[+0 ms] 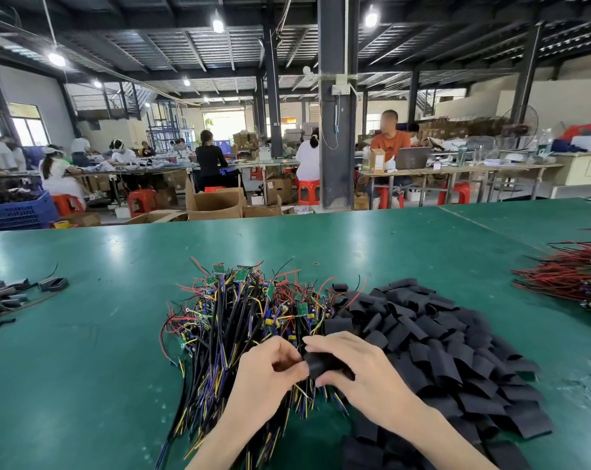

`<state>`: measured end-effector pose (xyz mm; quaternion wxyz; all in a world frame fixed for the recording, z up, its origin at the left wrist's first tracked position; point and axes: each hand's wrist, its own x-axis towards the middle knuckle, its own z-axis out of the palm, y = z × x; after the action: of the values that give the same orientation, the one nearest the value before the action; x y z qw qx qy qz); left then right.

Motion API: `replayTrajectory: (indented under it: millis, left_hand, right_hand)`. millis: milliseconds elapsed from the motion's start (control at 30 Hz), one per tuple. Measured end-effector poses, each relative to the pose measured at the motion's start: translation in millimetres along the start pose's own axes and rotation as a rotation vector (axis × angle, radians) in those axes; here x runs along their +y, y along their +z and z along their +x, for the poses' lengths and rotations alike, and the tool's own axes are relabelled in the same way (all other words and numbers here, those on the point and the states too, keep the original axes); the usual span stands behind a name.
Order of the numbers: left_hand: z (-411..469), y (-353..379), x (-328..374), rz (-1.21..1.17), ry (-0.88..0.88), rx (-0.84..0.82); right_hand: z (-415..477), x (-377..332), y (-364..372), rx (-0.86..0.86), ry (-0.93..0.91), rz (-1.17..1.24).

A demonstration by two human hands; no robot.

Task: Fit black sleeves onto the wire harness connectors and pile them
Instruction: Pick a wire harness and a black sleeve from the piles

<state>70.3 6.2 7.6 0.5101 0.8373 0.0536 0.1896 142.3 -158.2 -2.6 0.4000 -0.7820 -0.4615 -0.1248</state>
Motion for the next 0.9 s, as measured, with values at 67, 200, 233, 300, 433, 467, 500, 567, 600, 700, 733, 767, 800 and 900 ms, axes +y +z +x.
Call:
replayTrajectory:
  millis: [67,200,233,300,433,467,500,567,600,700,733,767,800,900]
  left_hand:
    - [-0.3,-6.9,8.1,0.026,0.047,0.026]
    - [8.9,-48.8,22.5,0.032,0.253,0.294]
    - [13.9,-63.9,21.6,0.020,0.280,0.412]
    - [25.5,-95.6,9.7,-0.048,0.249,0.638]
    - [38.6,-144.9,-52.3,-0.030,-0.174,0.833]
    - [37.0,-150.7,-70.5,0.048,-0.306,0.801]
    - [34.0,-153.1,-85.9,0.129,-0.424,0.760]
    - [26.7,-151.9,-106.0,0.281,-0.599,0.656]
    - [23.4,-148.8,-109.5,0.351,-0.675,0.601]
    - [24.1,-138.9,-95.9,0.617,-0.781,0.602]
    - [28.1,-136.4,-86.3,0.678,-0.682,0.692]
    - [32.7,-132.9,-74.8,0.699,-0.501,0.789]
    - [37.5,-126.0,-58.4,0.708,-0.268,0.847]
    - [55.6,-87.1,-5.1,0.779,0.261,0.726]
  right_hand:
    - [0.7,-2.1,0.3,0.008,-0.052,-0.044]
    - [1.8,0.3,-3.0,0.124,-0.123,-0.272]
    - [2.3,1.7,-4.2,0.173,-0.104,-0.293]
    - [3.6,5.4,-5.8,0.259,-0.056,-0.313]
    - [4.8,18.2,-5.5,0.306,0.029,-0.409]
    - [3.7,21.1,-4.5,0.293,0.056,-0.430]
    - [2.4,23.8,-3.7,0.276,0.082,-0.448]
    - [0.4,27.7,-3.4,0.255,0.116,-0.493]
    - [0.3,29.0,-4.0,0.256,0.128,-0.518]
    - [2.7,33.6,-10.1,0.299,0.173,-0.595]
    - [2.8,35.8,-13.1,0.303,0.200,-0.621]
    - [2.4,38.4,-16.1,0.289,0.235,-0.647]
    - [1.9,41.9,-18.5,0.259,0.278,-0.674]
    - [-0.3,51.5,-18.9,0.113,0.376,-0.736]
